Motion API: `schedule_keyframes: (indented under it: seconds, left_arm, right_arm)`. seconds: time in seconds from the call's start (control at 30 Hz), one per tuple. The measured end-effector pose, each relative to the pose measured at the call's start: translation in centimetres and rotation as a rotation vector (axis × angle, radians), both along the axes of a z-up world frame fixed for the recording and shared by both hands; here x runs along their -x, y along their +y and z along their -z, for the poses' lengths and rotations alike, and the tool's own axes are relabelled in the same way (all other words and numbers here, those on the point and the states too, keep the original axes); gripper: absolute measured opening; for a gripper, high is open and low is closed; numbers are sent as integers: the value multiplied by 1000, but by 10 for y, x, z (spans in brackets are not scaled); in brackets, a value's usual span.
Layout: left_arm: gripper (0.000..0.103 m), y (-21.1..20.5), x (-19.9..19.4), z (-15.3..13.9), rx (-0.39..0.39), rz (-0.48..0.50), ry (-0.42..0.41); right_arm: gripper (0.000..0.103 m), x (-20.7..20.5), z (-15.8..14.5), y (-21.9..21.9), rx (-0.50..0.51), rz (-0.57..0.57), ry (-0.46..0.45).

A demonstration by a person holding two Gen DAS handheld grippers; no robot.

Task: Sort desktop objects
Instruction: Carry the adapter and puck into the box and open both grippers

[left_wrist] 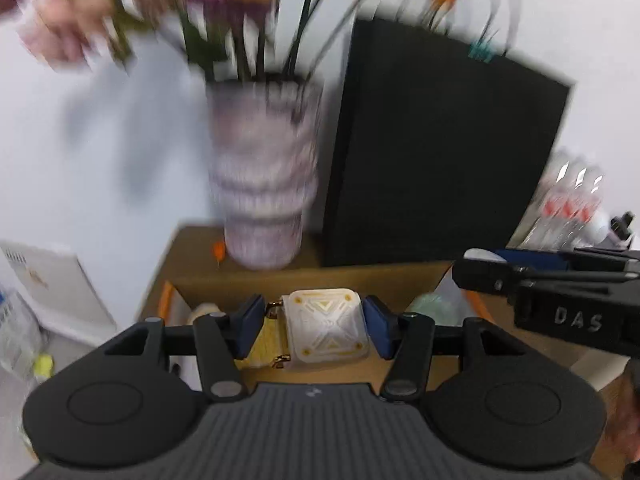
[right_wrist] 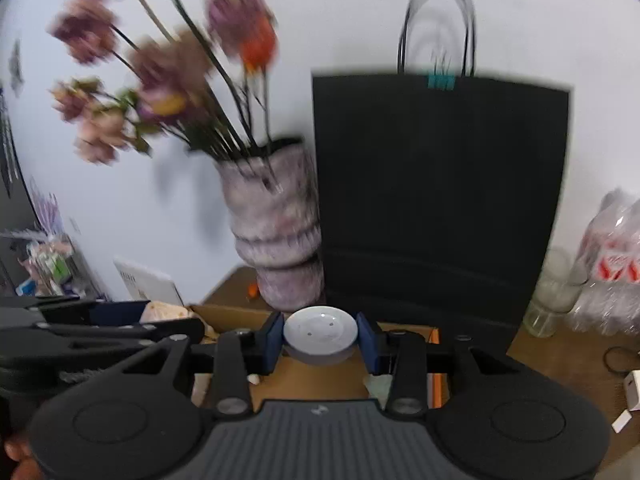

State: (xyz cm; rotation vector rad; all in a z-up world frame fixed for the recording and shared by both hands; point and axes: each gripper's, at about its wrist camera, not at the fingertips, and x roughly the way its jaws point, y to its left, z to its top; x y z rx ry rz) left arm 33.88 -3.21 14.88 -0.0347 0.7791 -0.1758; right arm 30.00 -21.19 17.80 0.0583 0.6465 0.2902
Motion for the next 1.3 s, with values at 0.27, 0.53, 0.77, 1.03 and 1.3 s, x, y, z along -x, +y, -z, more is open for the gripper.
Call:
schedule_keyframes:
  seconds: [0.27, 0.53, 0.77, 1.03, 1.3]
  left_arm:
    - [55, -5, -76, 79, -13, -68, 202]
    - [60, -10, -90, 88, 42, -42, 198]
    - [68, -3, -83, 75, 26, -33, 190]
    - [35, 9, -56, 44, -76, -32, 193]
    - [84, 16, -5, 8, -106, -68, 178]
  right_arm:
    - [38, -100, 78, 4, -67, 23, 334]
    - [39, -122, 125, 0, -27, 78, 394]
    - [49, -119, 121, -6, -85, 43, 398]
    - [59, -97, 76, -12, -48, 65, 363]
    - [76, -53, 37, -14, 32, 75, 357]
